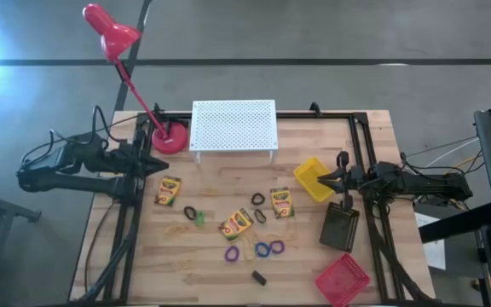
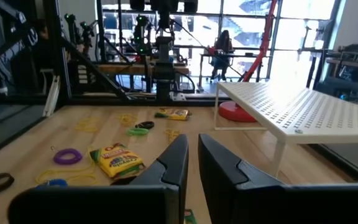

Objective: Pick & Place Office Desk Supplies
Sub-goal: Put the yellow bin on the shelf

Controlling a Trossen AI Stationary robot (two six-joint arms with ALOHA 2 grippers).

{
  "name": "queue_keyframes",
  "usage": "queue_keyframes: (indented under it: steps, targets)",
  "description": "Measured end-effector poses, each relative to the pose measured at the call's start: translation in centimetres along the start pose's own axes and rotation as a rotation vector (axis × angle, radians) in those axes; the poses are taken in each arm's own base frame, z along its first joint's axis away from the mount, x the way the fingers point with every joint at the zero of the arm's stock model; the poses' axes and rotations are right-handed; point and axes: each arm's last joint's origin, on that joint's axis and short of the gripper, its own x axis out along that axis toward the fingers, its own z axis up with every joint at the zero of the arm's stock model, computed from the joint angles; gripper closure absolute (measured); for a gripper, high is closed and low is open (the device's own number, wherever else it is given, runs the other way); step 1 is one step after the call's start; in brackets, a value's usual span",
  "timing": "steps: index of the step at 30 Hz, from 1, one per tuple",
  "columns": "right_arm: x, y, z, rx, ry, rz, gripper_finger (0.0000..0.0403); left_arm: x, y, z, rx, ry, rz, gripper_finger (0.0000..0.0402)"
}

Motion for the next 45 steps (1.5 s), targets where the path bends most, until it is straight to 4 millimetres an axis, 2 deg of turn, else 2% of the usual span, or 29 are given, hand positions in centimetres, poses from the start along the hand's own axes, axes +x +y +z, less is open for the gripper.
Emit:
queue_keyframes:
  steps: [2,10,14,18,20,22,25,28,32,35,40,45]
  targets:
    - [0.0,0.0,0.1,0.026,-0.015,0.0,0.0369,0.0,0.0,0.0,0.003,0.0,0.0,0.0374]
    - [-0.3,0.2,3.0,0.079,-0.304,0.058,0.0369,0.0,0.0,0.0,0.003,0.0,0.0,0.0374]
    - [-0.2,0.5,3.9,-0.002,-0.395,0.138,0.0369,0.0,0.0,0.0,0.003,0.0,0.0,0.0374]
    - [0.4,0.2,4.5,-0.063,-0.455,0.024,0.0369,0.0,0.0,0.0,0.003,0.001,0.0,0.0374]
    - [1.0,0.1,4.8,-0.05,-0.425,-0.046,0.0369,0.0,0.0,0.0,0.002,0.0,0.0,0.0374]
    - [2.1,-0.2,5.3,0.025,-0.307,-0.14,0.0369,0.0,0.0,0.0,0.002,0.0,0.0,0.0374]
    - [4.1,-0.4,6.1,0.094,0.009,-0.271,0.0369,0.0,0.0,0.0,0.002,0.0,0.0,0.0374]
    - [5.8,-0.5,7.8,0.176,0.303,-0.394,0.0369,0.0,0.0,0.0,0.002,0.0,0.0,0.0374]
    - [7.6,-0.3,9.7,0.266,0.683,-0.475,0.0362,0.0,0.0,0.0,0.002,0.0,0.0,0.0374]
    - [9.1,0.0,10.4,0.359,0.926,-0.506,0.0337,0.0,0.0,0.0,0.002,0.0,0.0,0.0374]
    - [12.7,0.3,9.0,0.414,1.178,-0.56,0.0268,0.0,0.0,0.0,-0.001,0.0,0.0,0.0374]
    - [15.8,0.1,5.9,0.406,1.327,-0.595,0.0205,0.0,0.0,0.0,-0.001,0.0,0.0,0.0374]
